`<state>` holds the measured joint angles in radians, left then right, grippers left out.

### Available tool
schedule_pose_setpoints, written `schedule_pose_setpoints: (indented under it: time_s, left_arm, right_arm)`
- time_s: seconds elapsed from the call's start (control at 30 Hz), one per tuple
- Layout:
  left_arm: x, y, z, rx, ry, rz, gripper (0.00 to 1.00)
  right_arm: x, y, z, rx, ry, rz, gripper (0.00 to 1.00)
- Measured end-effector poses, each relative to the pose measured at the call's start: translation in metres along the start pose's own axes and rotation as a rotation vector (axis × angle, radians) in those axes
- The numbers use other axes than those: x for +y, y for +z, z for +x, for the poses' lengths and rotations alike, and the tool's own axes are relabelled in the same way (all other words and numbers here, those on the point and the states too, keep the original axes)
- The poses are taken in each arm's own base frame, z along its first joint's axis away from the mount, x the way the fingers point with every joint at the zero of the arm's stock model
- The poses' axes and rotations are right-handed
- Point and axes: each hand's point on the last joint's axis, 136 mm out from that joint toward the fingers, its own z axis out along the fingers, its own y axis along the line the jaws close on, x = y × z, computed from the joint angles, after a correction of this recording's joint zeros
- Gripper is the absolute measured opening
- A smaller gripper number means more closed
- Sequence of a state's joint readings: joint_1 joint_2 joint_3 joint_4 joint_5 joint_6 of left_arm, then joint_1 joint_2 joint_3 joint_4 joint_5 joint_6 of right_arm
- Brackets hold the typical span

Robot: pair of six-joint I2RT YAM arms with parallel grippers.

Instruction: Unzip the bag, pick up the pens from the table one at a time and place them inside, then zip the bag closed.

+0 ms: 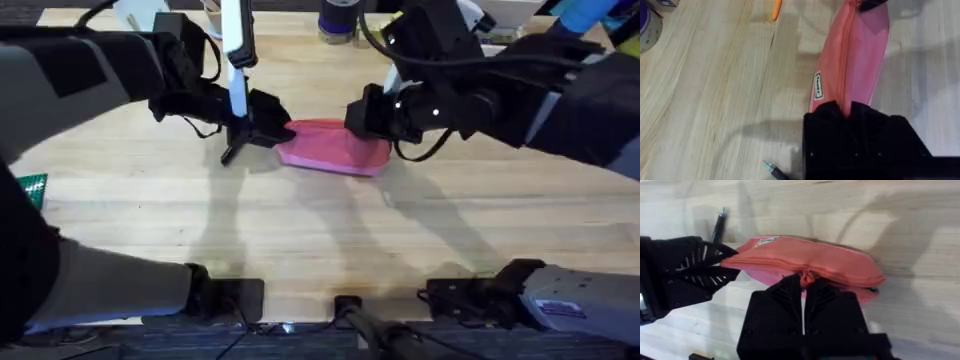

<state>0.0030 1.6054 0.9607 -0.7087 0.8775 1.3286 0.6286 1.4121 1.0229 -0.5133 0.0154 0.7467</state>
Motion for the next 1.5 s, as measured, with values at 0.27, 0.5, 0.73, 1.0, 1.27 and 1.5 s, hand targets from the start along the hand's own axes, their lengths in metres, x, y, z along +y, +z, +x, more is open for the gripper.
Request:
schedule_pose_setpoints:
  time_s: [0.27, 0.5, 0.73, 1.0, 1.27, 1.5]
  left_arm:
    - [0.001, -0.001, 0.000, 0.002, -0.001, -0.002, 0.043]
    - [0.000, -0.001, 0.000, 0.001, -0.002, 0.000, 0.043]
    - [0.000, -0.001, 0.000, 0.001, -0.002, 0.001, 0.043]
    - [0.001, -0.001, 0.000, 0.001, 0.000, -0.001, 0.042]
    - [0.001, -0.001, 0.000, 0.002, 0.000, -0.001, 0.042]
    - [0.001, -0.001, 0.000, 0.002, -0.001, -0.001, 0.042]
  right_arm:
    - [0.026, -0.007, -0.005, -0.019, -0.056, -0.053, 0.032]
    - [0.041, 0.007, 0.001, 0.003, -0.086, -0.075, 0.032]
    - [0.063, 0.022, 0.005, 0.022, -0.116, -0.115, 0.031]
    - [0.086, 0.029, 0.002, 0.025, -0.136, -0.157, 0.031]
    - [0.105, 0.036, 0.006, 0.036, -0.153, -0.214, 0.031]
    - [0.107, 0.035, 0.009, 0.039, -0.161, -0.218, 0.031]
